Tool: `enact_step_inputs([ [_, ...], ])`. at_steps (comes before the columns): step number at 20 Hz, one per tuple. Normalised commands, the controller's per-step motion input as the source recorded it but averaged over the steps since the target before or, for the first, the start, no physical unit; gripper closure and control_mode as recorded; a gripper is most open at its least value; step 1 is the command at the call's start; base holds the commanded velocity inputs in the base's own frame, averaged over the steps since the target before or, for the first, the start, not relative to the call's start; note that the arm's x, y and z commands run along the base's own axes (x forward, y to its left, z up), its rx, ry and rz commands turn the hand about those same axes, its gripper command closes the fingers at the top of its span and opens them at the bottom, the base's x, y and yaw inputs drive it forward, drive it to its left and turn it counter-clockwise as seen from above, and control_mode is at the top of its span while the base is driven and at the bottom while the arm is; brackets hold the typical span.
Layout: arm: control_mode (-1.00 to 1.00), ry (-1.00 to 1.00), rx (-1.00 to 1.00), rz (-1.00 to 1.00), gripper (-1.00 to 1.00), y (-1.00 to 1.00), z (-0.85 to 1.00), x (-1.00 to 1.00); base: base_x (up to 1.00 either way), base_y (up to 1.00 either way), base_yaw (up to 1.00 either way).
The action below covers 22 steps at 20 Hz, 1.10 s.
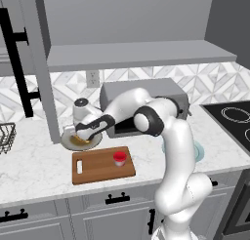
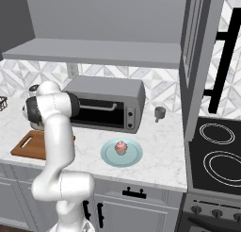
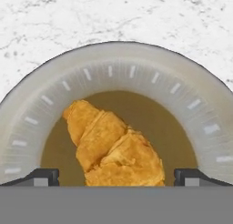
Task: From the different types of pastries on the counter, select a croissant and place it on the cutting board. Then retrieve a jar of jam from the cabinet and place it alongside the croissant on the cutting board.
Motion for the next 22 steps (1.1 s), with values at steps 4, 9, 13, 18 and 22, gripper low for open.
enact_step_inputs([
  [4, -1.00, 0.00, 0.00, 0.01, -1.00, 0.00, 0.00, 0.00, 0.00, 0.00, 0.00],
  [9, -1.00, 0.00, 0.00, 0.05, -1.00, 0.00, -0.16, 0.24, 0.00, 0.00, 0.00],
  [13, -1.00, 0.00, 0.00, 0.12, -1.00, 0.00, -0.08, 0.25, 0.00, 0.00, 0.00],
  [18, -1.00, 0.00, 0.00, 0.03, 1.00, 0.00, 0.00, 0.00, 0.00, 0.00, 0.00],
  [22, -1.00, 0.00, 0.00, 0.00, 1.00, 0.00, 0.00, 0.00, 0.00, 0.00, 0.00],
])
